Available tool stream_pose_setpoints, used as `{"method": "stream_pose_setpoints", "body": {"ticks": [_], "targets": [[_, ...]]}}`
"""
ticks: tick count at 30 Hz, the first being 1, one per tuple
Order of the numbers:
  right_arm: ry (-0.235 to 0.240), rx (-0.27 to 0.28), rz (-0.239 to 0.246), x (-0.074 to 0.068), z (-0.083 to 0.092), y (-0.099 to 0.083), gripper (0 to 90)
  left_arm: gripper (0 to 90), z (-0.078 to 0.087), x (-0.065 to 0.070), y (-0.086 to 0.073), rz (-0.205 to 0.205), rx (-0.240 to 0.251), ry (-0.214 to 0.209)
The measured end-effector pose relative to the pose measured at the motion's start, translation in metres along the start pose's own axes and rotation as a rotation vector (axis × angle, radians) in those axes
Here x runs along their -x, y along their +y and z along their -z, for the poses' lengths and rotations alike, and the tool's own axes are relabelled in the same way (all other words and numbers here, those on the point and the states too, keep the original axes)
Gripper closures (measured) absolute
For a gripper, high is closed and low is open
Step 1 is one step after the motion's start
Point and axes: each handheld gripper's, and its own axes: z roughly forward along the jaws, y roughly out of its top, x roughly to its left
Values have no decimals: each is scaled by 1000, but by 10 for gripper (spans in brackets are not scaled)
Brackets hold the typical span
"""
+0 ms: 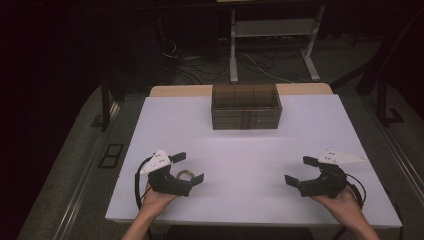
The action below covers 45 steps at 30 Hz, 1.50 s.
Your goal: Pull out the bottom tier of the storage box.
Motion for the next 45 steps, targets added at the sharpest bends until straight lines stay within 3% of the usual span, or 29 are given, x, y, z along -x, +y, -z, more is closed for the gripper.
{"method": "stream_pose_setpoints", "body": {"ticks": [24,38,45], "targets": [[-3,-18,11,1,-1,0,1,0,-3,2,1,-5,-18,-8],[-4,-25,9,2,-2,-1,1,0,-8,5,9,18,-133,-36],[-8,-28,8,2,-2,-1,1,0,-14,7,15,22,-157,-54]]}}
